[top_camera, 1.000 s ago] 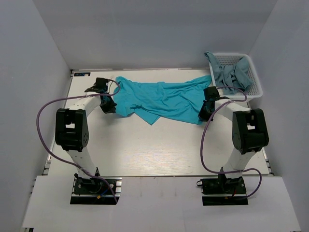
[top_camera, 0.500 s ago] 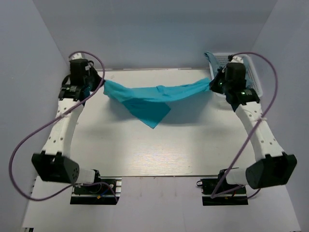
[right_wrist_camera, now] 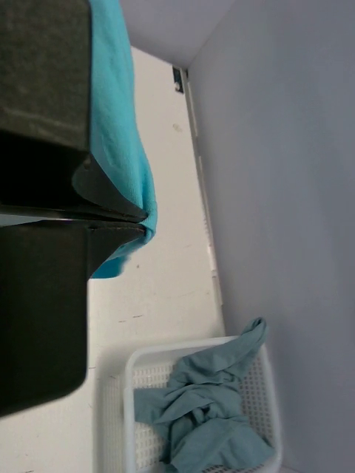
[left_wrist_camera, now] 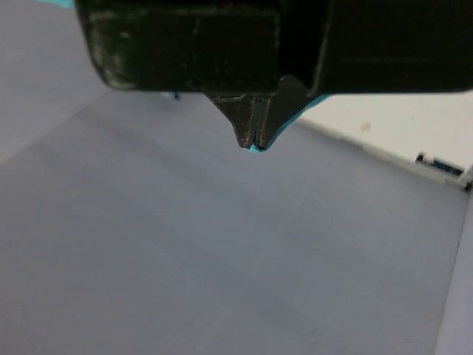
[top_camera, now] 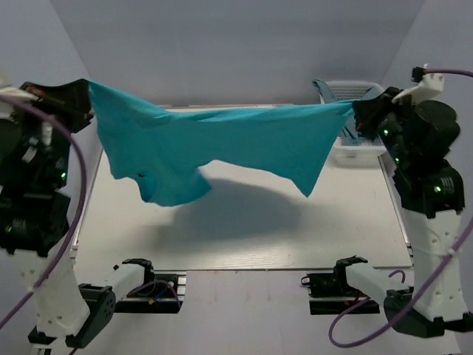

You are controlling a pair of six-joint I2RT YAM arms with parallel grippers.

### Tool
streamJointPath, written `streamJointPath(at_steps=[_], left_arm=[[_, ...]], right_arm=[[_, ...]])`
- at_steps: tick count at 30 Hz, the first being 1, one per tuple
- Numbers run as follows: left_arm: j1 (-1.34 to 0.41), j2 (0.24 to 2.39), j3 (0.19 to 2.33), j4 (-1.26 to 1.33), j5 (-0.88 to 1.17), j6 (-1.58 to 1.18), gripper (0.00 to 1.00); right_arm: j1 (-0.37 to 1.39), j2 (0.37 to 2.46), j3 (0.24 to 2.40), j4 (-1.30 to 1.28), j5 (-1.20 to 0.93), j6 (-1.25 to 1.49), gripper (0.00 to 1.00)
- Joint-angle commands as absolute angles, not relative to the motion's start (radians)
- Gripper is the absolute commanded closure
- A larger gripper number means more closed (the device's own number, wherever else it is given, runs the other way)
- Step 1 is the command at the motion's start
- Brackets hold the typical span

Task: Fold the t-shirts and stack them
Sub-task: Flatten out the tshirt

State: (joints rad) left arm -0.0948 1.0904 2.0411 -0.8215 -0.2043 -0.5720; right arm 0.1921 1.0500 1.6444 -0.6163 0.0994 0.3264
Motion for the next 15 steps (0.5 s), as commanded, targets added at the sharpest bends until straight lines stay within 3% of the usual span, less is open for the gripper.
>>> streamJointPath(at_steps=[1, 5, 15], left_arm=[[-0.098, 1.065, 2.166, -0.861, -0.210, -0.500, 1.00], [-0.098, 1.048, 2.331, -0.907, -0.196, -0.471, 1.00], [-0.098, 0.917, 2.315, -0.827, -0.169, -0.462, 1.00]], right_arm=[[0.195, 0.976, 1.742, -0.641, 0.051, 0.291, 1.00], [0.193, 0.911, 1.819, -0.683, 0.011, 0.278, 1.00], [0.193, 0.781, 1.833, -0.652, -0.048, 0.299, 1.00]])
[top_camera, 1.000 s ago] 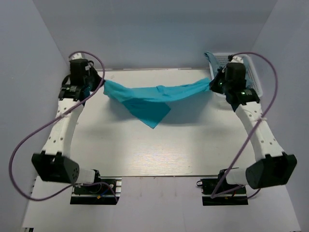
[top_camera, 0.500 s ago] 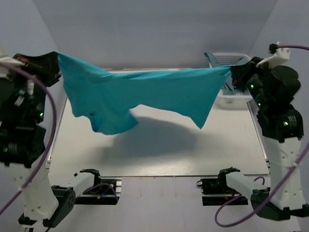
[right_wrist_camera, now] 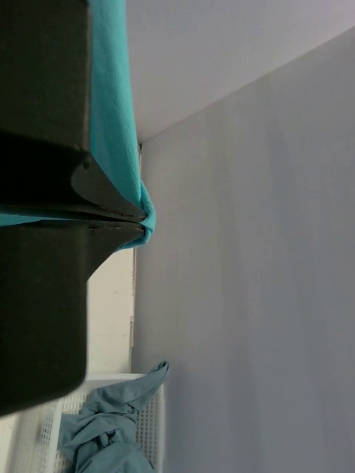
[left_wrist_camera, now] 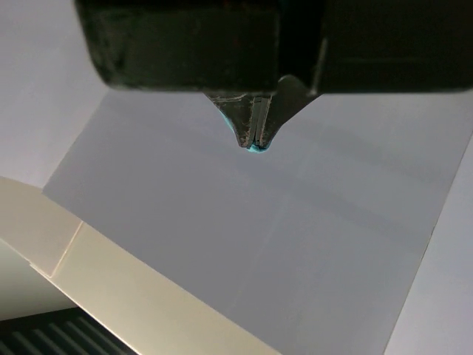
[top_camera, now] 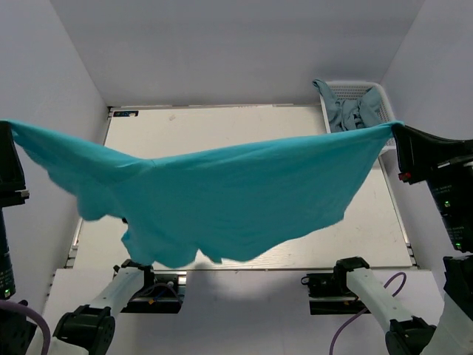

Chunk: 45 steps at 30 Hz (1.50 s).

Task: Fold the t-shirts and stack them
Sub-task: Flatten out the tshirt, then fold the flattened tshirt in 1/3 of the way

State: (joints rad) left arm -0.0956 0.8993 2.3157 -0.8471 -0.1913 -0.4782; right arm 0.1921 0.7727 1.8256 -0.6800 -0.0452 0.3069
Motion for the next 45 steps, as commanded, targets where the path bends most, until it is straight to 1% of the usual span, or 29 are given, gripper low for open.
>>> streamJointPath(at_steps=[1, 4, 8, 10, 11, 12, 14, 16, 17, 18, 20, 21, 22, 23, 24, 25, 26, 27, 30, 31, 34, 39, 41, 44, 45], left_arm=[[-0.098, 0.936, 2.315, -0.827, -0.169, -0.462, 1.00], [-0.098, 0.983, 2.287, -0.827, -0.143, -0.462, 1.00], [-0.098, 1.044, 2.136, -0.778, -0.075, -0.448, 1.00], [-0.098, 1.077, 1.996, -0.741, -0.075, -0.448, 1.00], [-0.098, 1.109, 1.943, -0.721, -0.075, -0.448, 1.00], [-0.098, 1.129, 1.837, -0.698, -0.075, -0.448, 1.00], [-0.085, 1.176, 1.746, -0.631, -0.065, -0.448, 1.00], [-0.084, 1.261, 1.628, -0.548, -0.064, -0.448, 1.00], [-0.084, 1.291, 1.559, -0.516, -0.064, -0.448, 1.00], [-0.084, 1.361, 1.533, -0.485, -0.064, -0.439, 1.00], [-0.084, 1.449, 1.503, -0.424, -0.048, -0.439, 1.00], [-0.084, 1.497, 1.503, -0.410, -0.031, -0.439, 1.00], [-0.084, 1.594, 1.503, -0.376, -0.022, -0.430, 1.00], [-0.084, 1.647, 1.515, -0.364, -0.021, -0.430, 1.00], [-0.084, 1.699, 1.529, -0.351, -0.021, -0.430, 1.00], [-0.084, 1.754, 1.551, -0.351, -0.021, -0.420, 1.00], [-0.084, 1.869, 1.613, -0.351, -0.012, -0.420, 1.00], [-0.084, 1.926, 1.653, -0.368, -0.012, -0.420, 1.00], [-0.084, 2.115, 1.825, -0.431, 0.020, -0.420, 1.00], [-0.084, 2.149, 1.891, -0.431, 0.034, -0.411, 1.00], [-0.084, 2.235, 1.980, -0.454, 0.034, -0.411, 1.00], [-0.084, 2.238, 2.003, -0.463, 0.025, -0.411, 1.00], [-0.084, 2.204, 1.959, -0.474, 0.025, -0.420, 1.00], [-0.084, 2.094, 1.867, -0.509, -0.009, -0.440, 1.00], [-0.084, 2.064, 1.823, -0.558, -0.050, -0.449, 1.00]], right_arm=[[0.193, 0.785, 1.824, -0.655, -0.045, 0.301, 1.00], [0.193, 0.804, 1.789, -0.649, -0.051, 0.304, 1.00], [0.196, 0.824, 1.611, -0.582, -0.048, 0.318, 1.00], [0.196, 0.839, 1.562, -0.542, -0.034, 0.322, 1.00], [0.195, 0.865, 1.484, -0.529, -0.022, 0.325, 1.00], [0.193, 0.876, 1.456, -0.499, -0.017, 0.330, 1.00], [0.192, 0.922, 1.381, -0.448, -0.006, 0.333, 1.00], [0.192, 1.012, 1.281, -0.384, -0.005, 0.336, 1.00], [0.193, 1.035, 1.260, -0.326, 0.026, 0.340, 1.00], [0.192, 1.139, 1.226, -0.315, 0.032, 0.351, 1.00], [0.192, 1.213, 1.212, -0.261, 0.052, 0.351, 1.00], [0.190, 1.335, 1.213, -0.246, 0.051, 0.354, 1.00], [0.189, 1.374, 1.216, -0.230, 0.057, 0.345, 1.00], [0.187, 1.417, 1.223, -0.180, 0.058, 0.336, 1.00], [0.184, 1.543, 1.248, -0.163, 0.057, 0.333, 1.00], [0.184, 1.584, 1.265, -0.149, 0.064, 0.330, 1.00], [0.176, 1.676, 1.313, -0.149, 0.061, 0.318, 1.00], [0.173, 1.765, 1.374, -0.176, 0.064, 0.313, 1.00], [0.163, 1.925, 1.514, -0.254, 0.060, 0.305, 1.00], [0.163, 2.004, 1.588, -0.259, 0.057, 0.304, 1.00], [0.156, 2.083, 1.667, -0.259, 0.045, 0.302, 1.00], [0.140, 2.138, 1.772, -0.284, 0.041, 0.313, 1.00], [0.138, 2.155, 1.813, -0.310, 0.037, 0.310, 1.00], [0.132, 2.140, 1.819, -0.344, 0.054, 0.305, 1.00], [0.132, 2.131, 1.815, -0.348, 0.067, 0.308, 1.00]])
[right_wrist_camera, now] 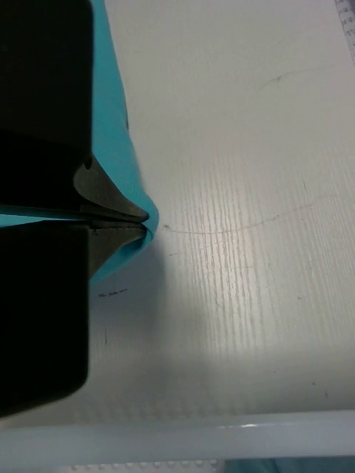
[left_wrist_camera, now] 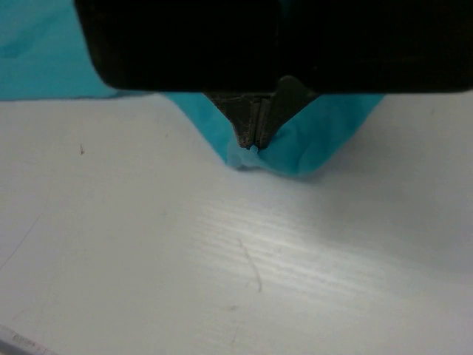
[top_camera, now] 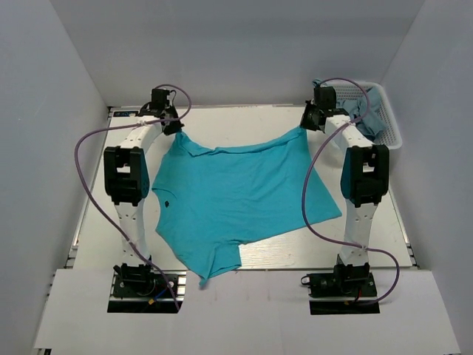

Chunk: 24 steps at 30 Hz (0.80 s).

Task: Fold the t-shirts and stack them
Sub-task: Fold the flattened tshirt in 1/3 of the way

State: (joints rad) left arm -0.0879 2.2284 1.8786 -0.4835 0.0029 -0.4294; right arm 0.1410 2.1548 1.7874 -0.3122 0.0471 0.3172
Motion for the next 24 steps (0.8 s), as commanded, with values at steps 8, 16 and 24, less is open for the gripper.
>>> streamJointPath(at_steps=[8, 16, 24], left_arm=[[-0.097, 1.645, 1.390, -0.629, -0.101, -0.597, 1.00], [-0.106, 1.211, 1.033, -0.704, -0.006, -0.753, 1.00], [-0.106, 0.980, 0.804, -0.799, 0.138, -0.827, 1.00]], right_arm=[[0.112, 2.019, 1.698, -0.383, 0.057, 0.265, 1.00], [0.103, 1.993, 1.692, -0.465, 0.041, 0.239, 1.00], [0.091, 2.000, 1.732, -0.581, 0.011, 0.192, 1.00]])
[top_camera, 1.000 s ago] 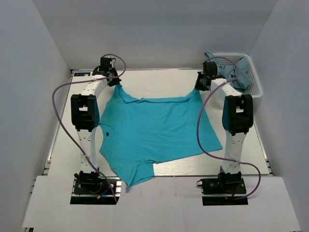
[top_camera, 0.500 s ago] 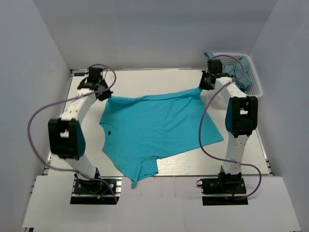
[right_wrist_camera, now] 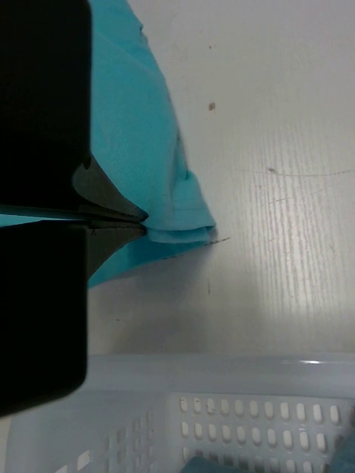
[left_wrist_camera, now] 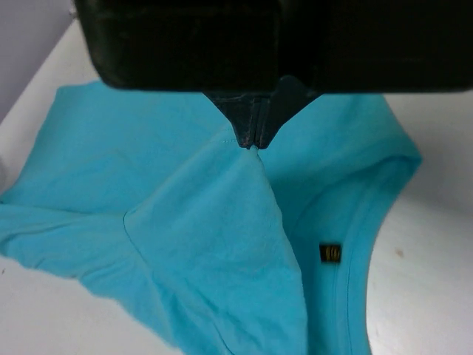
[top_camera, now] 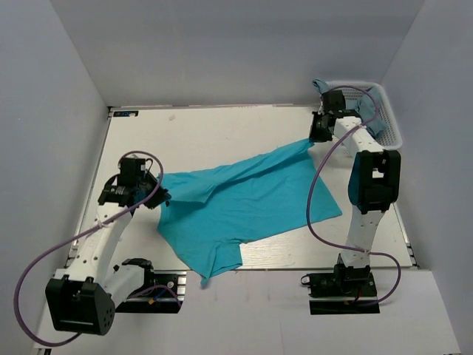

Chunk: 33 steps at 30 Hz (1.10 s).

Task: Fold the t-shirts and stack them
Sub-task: Fold the flattened tshirt in 1/3 of the way

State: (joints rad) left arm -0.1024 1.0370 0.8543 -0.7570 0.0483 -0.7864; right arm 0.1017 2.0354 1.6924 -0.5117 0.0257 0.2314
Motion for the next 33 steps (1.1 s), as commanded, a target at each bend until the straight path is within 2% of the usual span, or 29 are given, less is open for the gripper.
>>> streamJointPath(at_steps=[1, 9, 10, 13, 16, 17, 18, 21, 22, 24, 27, 28, 29, 33], left_arm=[[-0.106, 0.970, 0.781, -0.799, 0.175, -0.844, 1.00], [-0.106, 0.888, 0.632, -0.862, 0.210, -0.874, 1.00], [-0.106, 0.888, 0.620, -0.873, 0.227, -0.864, 0.81], [-0.106, 0.908, 0.609, -0.887, 0.267, -0.853, 0.44], [-0.106, 0.908, 0.618, -0.941, 0.275, -0.818, 0.11], [-0.106, 0.908, 0.630, -0.957, 0.275, -0.807, 0.00], [-0.106, 0.917, 0.670, -0.974, 0.238, -0.795, 0.00], [-0.106, 0.930, 0.765, -0.988, 0.202, -0.784, 0.00], [-0.106, 0.946, 0.787, -0.947, 0.202, -0.773, 0.00], [-0.106, 0.992, 0.833, -0.895, 0.202, -0.764, 0.00], [-0.106, 1.063, 0.880, -0.781, 0.213, -0.755, 0.00], [-0.106, 1.121, 0.890, -0.752, 0.213, -0.755, 0.00], [-0.106, 1.153, 0.911, -0.700, 0.213, -0.755, 0.00], [-0.106, 1.331, 0.974, -0.568, 0.203, -0.744, 0.00]], right_arm=[[0.092, 2.002, 1.742, -0.594, 0.011, 0.190, 1.00], [0.089, 1.988, 1.680, -0.614, 0.035, 0.189, 1.00], [0.090, 1.985, 1.678, -0.618, 0.058, 0.192, 1.00], [0.090, 1.994, 1.672, -0.637, 0.115, 0.198, 0.97], [0.090, 2.002, 1.677, -0.669, 0.159, 0.207, 0.77], [0.092, 2.003, 1.678, -0.681, 0.169, 0.210, 0.67], [0.091, 2.003, 1.677, -0.683, 0.173, 0.204, 0.55], [0.094, 1.981, 1.667, -0.673, 0.143, 0.186, 0.45], [0.097, 1.977, 1.667, -0.667, 0.138, 0.184, 0.45], [0.098, 1.945, 1.670, -0.663, 0.103, 0.167, 0.37], [0.103, 1.907, 1.648, -0.624, 0.048, 0.144, 0.35], [0.103, 1.887, 1.623, -0.580, 0.029, 0.127, 0.34], [0.112, 1.872, 1.605, -0.568, -0.048, 0.118, 0.28], [0.146, 1.887, 1.595, -0.523, -0.127, 0.107, 0.23]])
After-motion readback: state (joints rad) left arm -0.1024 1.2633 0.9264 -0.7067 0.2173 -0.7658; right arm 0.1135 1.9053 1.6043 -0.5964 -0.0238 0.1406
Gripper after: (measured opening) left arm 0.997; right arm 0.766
